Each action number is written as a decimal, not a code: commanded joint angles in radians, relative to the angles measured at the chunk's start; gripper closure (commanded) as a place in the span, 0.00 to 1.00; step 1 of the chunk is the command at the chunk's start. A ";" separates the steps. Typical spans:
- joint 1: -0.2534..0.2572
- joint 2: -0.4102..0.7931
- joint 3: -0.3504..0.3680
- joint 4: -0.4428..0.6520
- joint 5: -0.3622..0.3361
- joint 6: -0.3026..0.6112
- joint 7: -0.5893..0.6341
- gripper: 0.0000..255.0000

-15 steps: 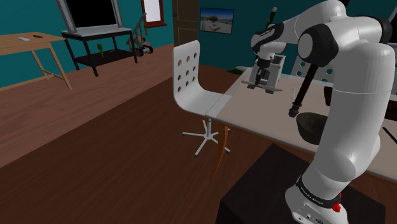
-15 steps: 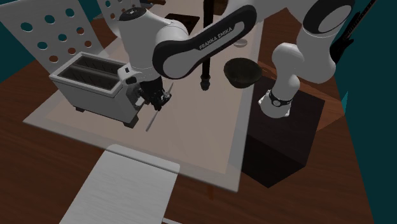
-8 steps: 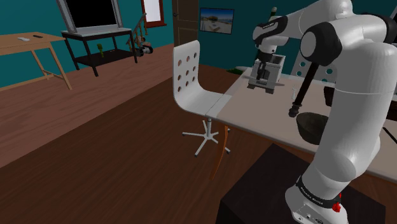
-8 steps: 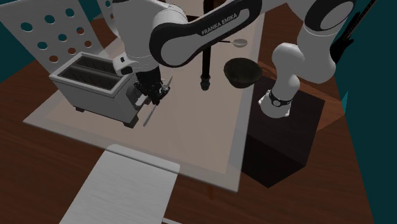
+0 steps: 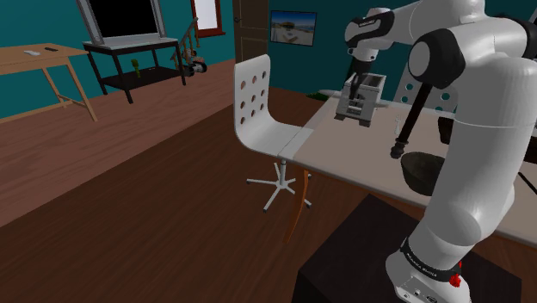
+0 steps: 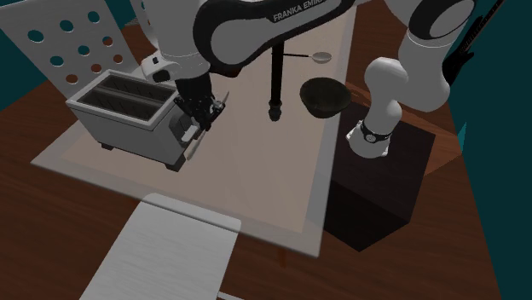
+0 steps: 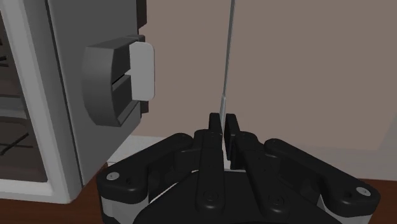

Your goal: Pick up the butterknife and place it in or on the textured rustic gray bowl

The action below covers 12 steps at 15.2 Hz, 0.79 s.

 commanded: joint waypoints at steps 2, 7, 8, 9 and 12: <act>-0.003 -0.002 -0.002 0.036 -0.002 -0.038 0.003 1.00; 0.043 -0.150 -0.016 -0.118 -0.084 -0.007 0.032 1.00; 0.054 -0.199 -0.017 -0.169 -0.112 0.005 0.044 1.00; 0.062 -0.248 -0.017 -0.219 -0.141 0.015 0.058 1.00; 0.072 -0.393 -0.006 -0.355 -0.227 0.033 0.101 1.00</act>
